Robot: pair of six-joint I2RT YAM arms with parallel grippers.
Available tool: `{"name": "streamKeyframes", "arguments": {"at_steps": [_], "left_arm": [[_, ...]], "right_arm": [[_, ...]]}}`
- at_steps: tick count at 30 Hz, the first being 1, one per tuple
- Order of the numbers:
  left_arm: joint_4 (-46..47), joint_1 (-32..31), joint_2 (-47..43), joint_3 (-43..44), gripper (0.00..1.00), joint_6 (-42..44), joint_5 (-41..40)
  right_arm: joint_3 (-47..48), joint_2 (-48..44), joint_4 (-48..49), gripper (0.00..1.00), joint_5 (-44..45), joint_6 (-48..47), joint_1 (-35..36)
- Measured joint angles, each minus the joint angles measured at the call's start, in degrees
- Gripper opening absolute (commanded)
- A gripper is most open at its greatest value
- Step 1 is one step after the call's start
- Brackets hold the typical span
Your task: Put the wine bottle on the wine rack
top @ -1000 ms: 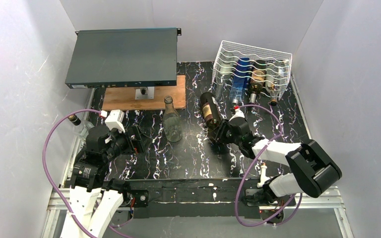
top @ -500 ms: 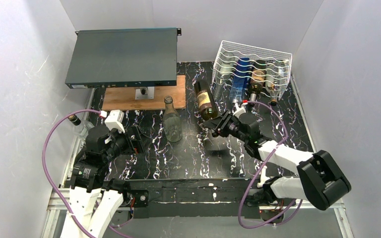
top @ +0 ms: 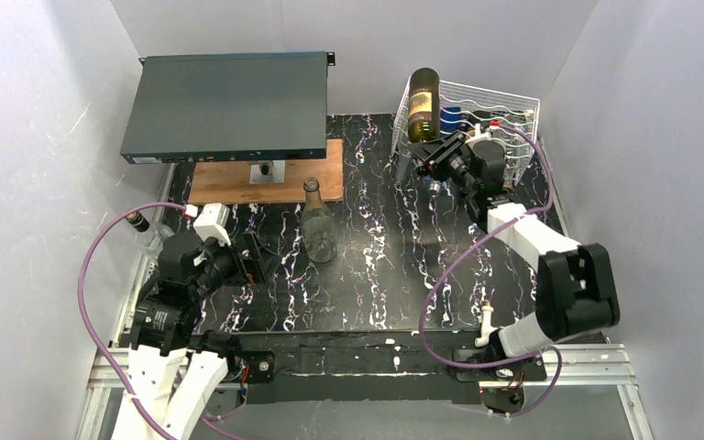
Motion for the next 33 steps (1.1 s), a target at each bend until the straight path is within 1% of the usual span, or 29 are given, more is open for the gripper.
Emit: {"name": "streamKeyframes", "arguments": {"at_steps": [5, 17, 21, 33], "left_arm": [[0.00, 0.00, -0.02, 0.00, 0.99, 0.00, -0.02], [0.00, 0.00, -0.07, 0.00, 0.99, 0.00, -0.02], [0.00, 0.00, -0.07, 0.00, 0.99, 0.00, -0.02], [0.00, 0.00, -0.07, 0.00, 0.99, 0.00, -0.04]], "right_arm": [[5.25, 8.79, 0.39, 0.01, 1.79, -0.63, -0.92], [13.29, 21.57, 1.62, 0.01, 4.61, -0.55, -1.97], [15.52, 24.13, 1.73, 0.01, 4.76, -0.63, -1.97], [16.76, 26.86, 3.15, 0.01, 6.78, -1.55, -1.97]]}}
